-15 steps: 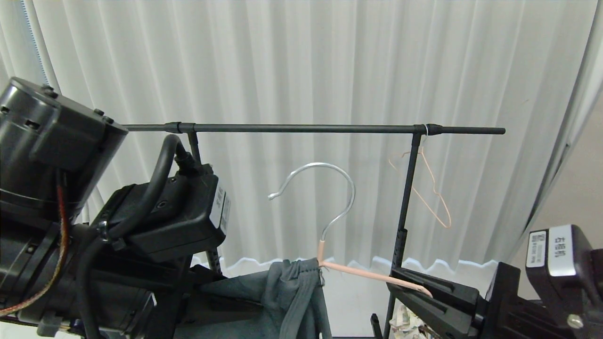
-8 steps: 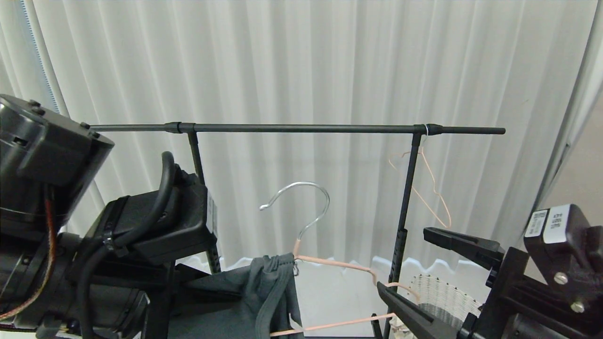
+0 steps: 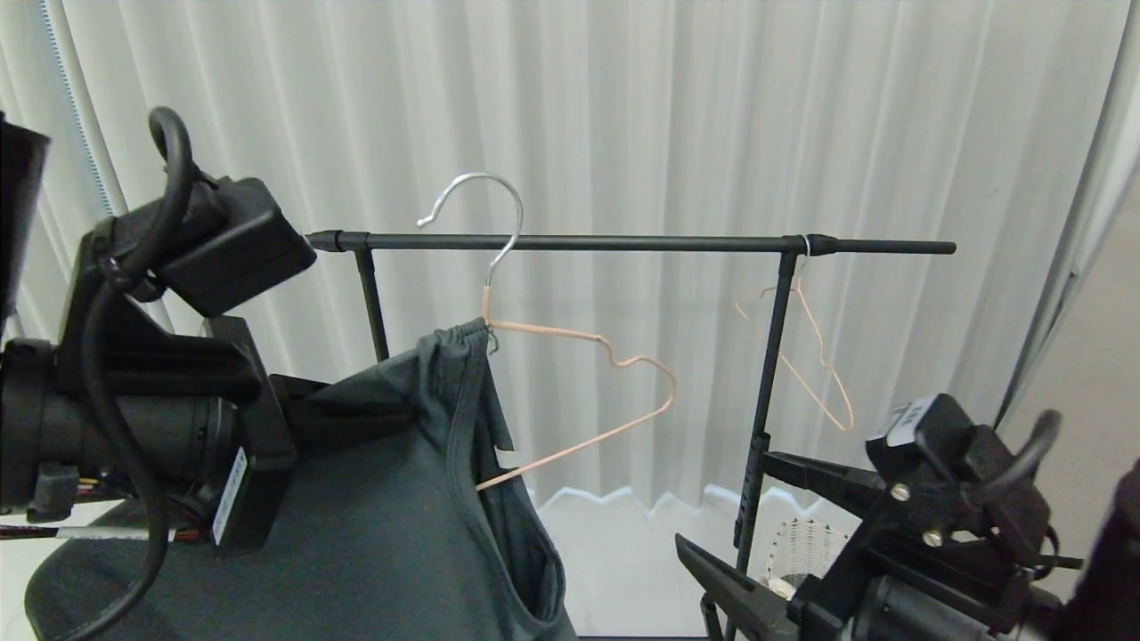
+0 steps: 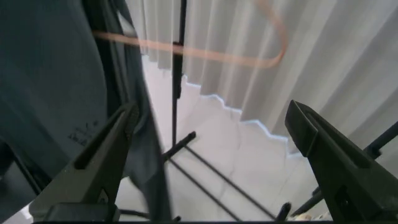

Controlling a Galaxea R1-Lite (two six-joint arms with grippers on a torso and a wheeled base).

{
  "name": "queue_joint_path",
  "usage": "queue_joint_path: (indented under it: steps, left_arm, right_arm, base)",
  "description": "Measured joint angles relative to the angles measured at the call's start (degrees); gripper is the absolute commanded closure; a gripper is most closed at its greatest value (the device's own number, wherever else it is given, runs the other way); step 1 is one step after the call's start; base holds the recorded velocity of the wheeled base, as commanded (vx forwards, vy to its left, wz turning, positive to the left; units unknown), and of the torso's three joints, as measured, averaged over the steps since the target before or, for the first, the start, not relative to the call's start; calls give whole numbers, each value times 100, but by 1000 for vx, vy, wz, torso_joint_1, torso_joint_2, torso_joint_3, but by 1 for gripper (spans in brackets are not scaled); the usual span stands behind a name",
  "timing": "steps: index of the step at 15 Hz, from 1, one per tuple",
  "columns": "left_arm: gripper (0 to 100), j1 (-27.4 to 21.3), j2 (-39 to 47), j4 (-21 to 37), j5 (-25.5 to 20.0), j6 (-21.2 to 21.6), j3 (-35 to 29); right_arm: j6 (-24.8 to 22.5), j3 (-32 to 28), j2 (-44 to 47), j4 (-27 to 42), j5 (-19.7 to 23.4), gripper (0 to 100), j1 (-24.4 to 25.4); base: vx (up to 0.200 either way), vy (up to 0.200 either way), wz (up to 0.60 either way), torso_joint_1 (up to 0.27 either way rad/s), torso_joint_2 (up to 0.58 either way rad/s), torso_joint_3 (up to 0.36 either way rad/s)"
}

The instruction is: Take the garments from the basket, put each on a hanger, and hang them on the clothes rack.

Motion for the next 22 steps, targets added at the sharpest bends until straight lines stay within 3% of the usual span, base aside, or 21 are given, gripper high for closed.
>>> queue_joint_path:
  steps: [5, 9, 18, 22]
  left_arm:
    - [100, -121, -28, -227, 2, -40, -152]
    - [100, -234, -2, -319, 5, -38, -157]
    - [100, -245, 2, -479, 0, -115, -135]
    - [100, -239, -74, -475, -9, -117, 2]
  right_arm:
    - [870, -1437, 783, 1359, 7, 0, 66]
    - [1140, -2266, 1602, 1697, 2, 0, 71]
    - [1156, -2122, 2345, 1957, -71, 0, 24]
    - [1147, -1840, 2276, 2348, -542, 0, -530]
  base:
    - [0, 0, 0, 0, 0, 0]
    - [0, 0, 0, 0, 0, 0]
    - [0, 0, 0, 0, 0, 0]
    - [0, 0, 0, 0, 0, 0]
